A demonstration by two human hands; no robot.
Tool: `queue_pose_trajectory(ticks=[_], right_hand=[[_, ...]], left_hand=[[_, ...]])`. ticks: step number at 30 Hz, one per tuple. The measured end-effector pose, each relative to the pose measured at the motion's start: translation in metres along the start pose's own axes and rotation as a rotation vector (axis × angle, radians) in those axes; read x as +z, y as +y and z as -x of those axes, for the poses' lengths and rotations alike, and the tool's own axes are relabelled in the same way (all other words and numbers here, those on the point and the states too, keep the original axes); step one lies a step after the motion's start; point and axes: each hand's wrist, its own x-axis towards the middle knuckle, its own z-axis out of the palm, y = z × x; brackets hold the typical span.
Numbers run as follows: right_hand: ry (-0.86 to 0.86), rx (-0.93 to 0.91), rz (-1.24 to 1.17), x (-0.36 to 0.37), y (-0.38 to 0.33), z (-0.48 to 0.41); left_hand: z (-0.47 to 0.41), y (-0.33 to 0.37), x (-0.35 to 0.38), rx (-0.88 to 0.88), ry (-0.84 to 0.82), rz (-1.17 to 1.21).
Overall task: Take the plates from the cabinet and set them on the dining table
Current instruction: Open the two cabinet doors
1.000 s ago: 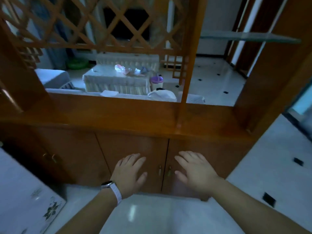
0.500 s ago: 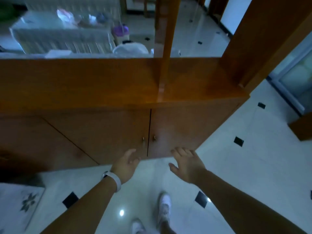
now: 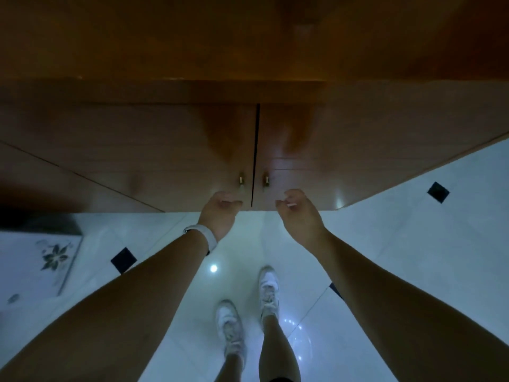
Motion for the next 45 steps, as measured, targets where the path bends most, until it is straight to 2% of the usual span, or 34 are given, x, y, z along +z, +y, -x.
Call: queue_pose_trajectory(ticks=[5, 9, 19, 25, 37, 43, 45], right_hand=[[-0.006, -0.008, -0.094, 0.029, 0.006, -0.047], [-0.036, -0.077, -0.195, 0.045, 0.013, -0.067], [0.033, -0.156, -0.181, 0.063, 0.019, -0.072], [0.097, -0.13, -0.182, 0.073, 0.032, -0.06], [0.081, -0.074, -0.086, 0.074, 0.067, -0.007], [0.055, 0.024, -0.004, 0.064, 0.081, 0.03], [0.049, 0.043, 0.026, 0.058, 0.087, 0.043]], left_hand=[[-0.033, -0.006, 0.016, 0.062, 0.02, -0.025], [-0.054, -0.012, 0.023, 0.057, 0.05, 0.077], [-0.066, -0.029, 0.042, 0.223, 0.069, 0.126], [-0.055, -0.038, 0.05, 0.168, 0.1, 0.167], [0.005, -0.091, 0.03, 0.238, 0.028, -0.029], [0.03, -0.099, 0.0, 0.199, -0.141, -0.216], [0.041, -0.105, -0.007, 0.18, -0.149, -0.244]])
